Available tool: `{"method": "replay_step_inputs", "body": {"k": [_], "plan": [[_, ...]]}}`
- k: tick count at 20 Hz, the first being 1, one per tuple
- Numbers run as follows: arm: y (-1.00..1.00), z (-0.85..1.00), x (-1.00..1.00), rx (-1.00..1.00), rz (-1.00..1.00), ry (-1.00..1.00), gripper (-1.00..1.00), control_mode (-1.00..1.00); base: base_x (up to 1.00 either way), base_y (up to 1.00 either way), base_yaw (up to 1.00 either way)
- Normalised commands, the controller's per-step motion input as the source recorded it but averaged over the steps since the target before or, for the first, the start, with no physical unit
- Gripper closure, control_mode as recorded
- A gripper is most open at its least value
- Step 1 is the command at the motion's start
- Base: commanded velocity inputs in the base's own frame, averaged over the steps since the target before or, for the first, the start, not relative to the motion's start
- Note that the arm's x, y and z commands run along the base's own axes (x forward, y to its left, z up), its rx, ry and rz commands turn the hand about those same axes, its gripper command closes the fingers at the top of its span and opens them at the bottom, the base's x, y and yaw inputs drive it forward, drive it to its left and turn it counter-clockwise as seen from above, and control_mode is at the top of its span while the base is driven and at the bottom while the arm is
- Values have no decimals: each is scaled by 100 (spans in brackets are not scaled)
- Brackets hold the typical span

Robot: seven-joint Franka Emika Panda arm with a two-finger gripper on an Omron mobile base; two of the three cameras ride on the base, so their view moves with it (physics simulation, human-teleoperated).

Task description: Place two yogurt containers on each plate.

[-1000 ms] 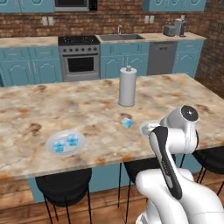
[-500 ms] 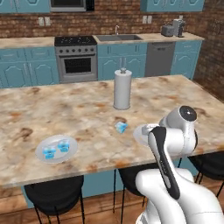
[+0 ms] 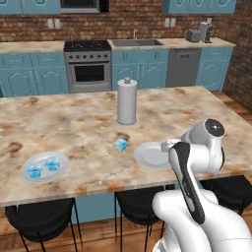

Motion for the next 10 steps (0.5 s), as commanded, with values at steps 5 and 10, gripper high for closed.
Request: {"method": "replay_step_inputs", "body": {"k": [5, 10], "plan": [[0, 0, 0, 0, 0, 0, -100, 100, 100, 20, 0], [4, -4, 40, 0, 10, 0, -100, -100, 60, 7, 12]]}}
